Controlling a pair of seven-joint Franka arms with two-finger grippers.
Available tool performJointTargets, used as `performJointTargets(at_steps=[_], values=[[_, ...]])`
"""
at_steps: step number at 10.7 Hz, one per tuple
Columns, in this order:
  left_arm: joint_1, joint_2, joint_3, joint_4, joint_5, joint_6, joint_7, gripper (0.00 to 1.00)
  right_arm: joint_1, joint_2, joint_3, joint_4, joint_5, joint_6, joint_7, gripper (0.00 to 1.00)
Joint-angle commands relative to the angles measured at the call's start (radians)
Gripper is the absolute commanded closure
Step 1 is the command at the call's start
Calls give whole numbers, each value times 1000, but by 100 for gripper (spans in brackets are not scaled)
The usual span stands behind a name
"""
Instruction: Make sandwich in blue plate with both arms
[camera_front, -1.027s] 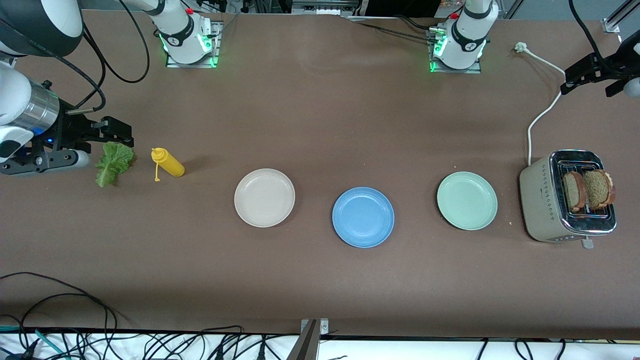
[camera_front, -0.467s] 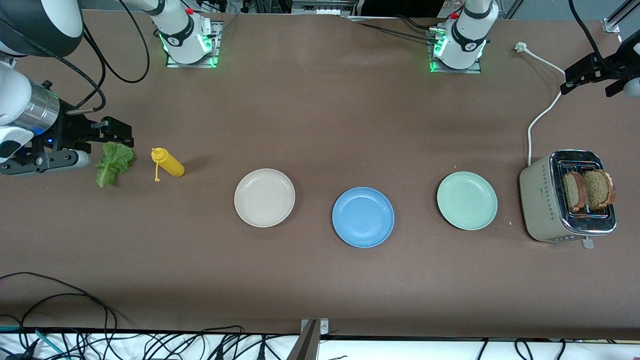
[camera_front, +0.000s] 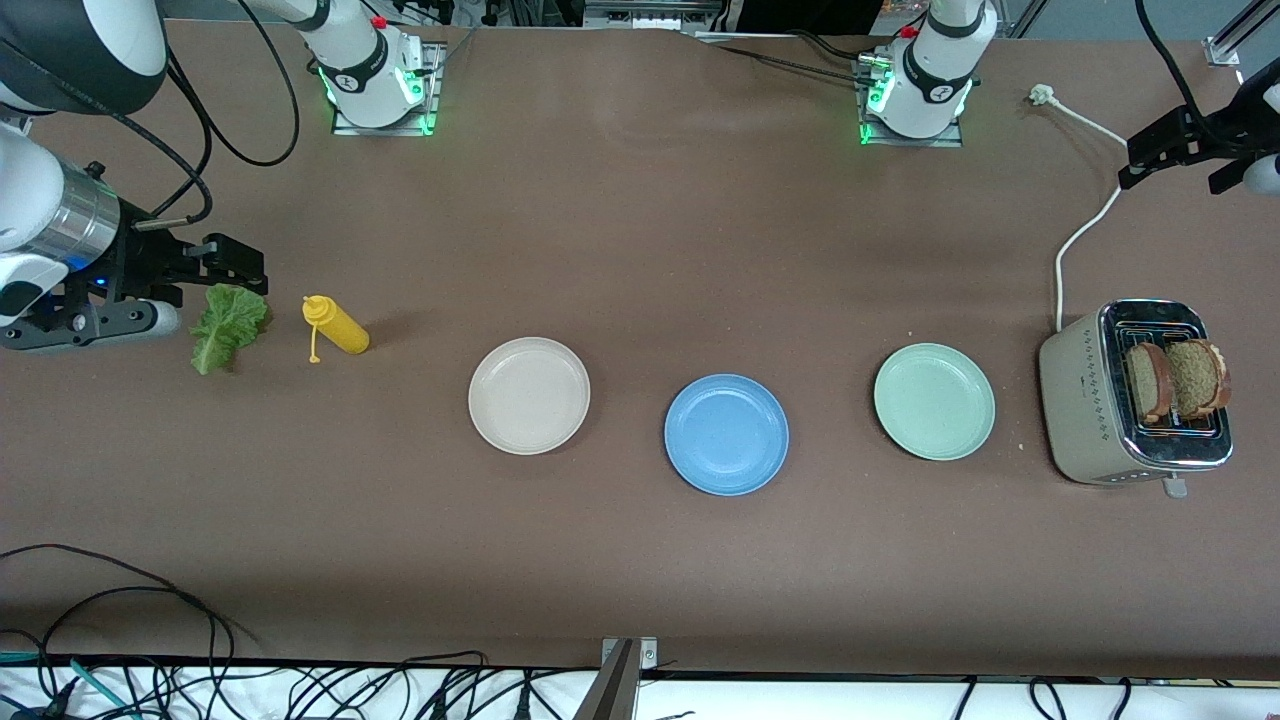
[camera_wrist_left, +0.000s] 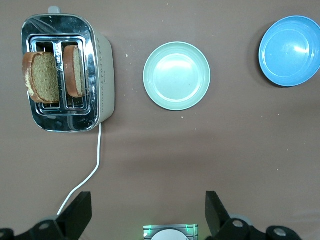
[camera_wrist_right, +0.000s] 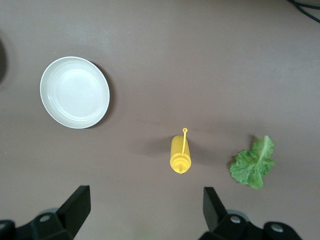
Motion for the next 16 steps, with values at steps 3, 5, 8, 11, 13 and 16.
performJointTargets(at_steps=[3,5,8,11,13,16], values=[[-3,0,2,-1,-8,-6,12,0,-5,0,4,-3,20,6,12,0],[-3,0,2,-1,-8,-6,12,0,-5,0,4,-3,20,4,14,0],[-6,24,2,-1,83,-3,13,0,-5,-1,4,-3,18,4,12,0],[2,44,5,11,84,-2,16,0,-5,0,4,-3,20,4,14,0],[-4,44,4,11,85,-3,4,0,-5,0,4,0,16,4,3,0],[-7,42,2,12,85,-3,12,0,-5,0,4,2,15,6,7,0]])
